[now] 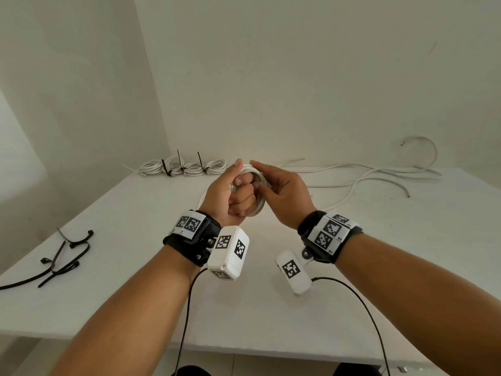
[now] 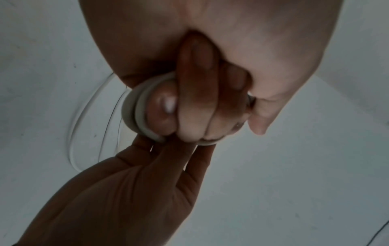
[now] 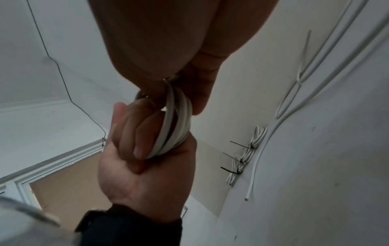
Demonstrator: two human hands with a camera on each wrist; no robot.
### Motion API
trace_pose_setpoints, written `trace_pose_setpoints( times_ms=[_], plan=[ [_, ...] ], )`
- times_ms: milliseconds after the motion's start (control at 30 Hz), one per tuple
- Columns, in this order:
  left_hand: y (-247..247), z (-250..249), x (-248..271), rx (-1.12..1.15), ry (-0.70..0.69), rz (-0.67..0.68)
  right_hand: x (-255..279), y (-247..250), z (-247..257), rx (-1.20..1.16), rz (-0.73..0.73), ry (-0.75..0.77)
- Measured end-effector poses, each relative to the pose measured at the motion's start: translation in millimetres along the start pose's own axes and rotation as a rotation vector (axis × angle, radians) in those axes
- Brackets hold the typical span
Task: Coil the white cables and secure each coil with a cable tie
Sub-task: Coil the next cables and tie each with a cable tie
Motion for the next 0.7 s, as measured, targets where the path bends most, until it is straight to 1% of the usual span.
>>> trace_pose_setpoints(
  times_ms=[100, 167, 267, 367, 400, 467, 600, 633, 700],
  plan=[
    [-1, 0, 1, -0.036, -0.004, -0.098, 0, -6, 0, 0.136, -0.041, 0.056],
    [2, -3, 1, -0.092, 0.0, -0.157, 1, -11, 0, 0.17, -0.05, 0.078],
    [2, -8, 0, -0.178, 0.023, -0.282, 1, -16, 2, 0.206, -0.078, 0.1],
    [4, -13, 1, -0.243, -0.034, -0.462, -3, -19, 5, 0.22, -0.085, 0.125],
    [5, -14, 1, -0.254, -0.063, -0.496, -4, -20, 6, 0.231, -0.074, 0.139],
    [7, -17, 2, -0.223, -0.075, -0.487, -6, -21, 9, 0.241, -0.048, 0.159],
    [10, -29, 10, 0.057, 0.056, -0.305, -13, -21, 15, 0.264, -0.02, 0.199],
    [10, -31, 12, 0.086, 0.073, -0.286, -14, -22, 17, 0.275, -0.002, 0.226],
    [12, -33, 14, 0.06, 0.086, -0.33, -13, -24, 20, 0.297, 0.037, 0.283]
  ],
)
Point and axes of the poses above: each hand's wrist, its own x-axis away from the middle knuckle, its own y-axis out of the back of the hand, z = x × y, the point moved 1 cm from there along -x, towards the middle knuckle, and after that the axes turned 1 degree about y, right-handed, at the moved point
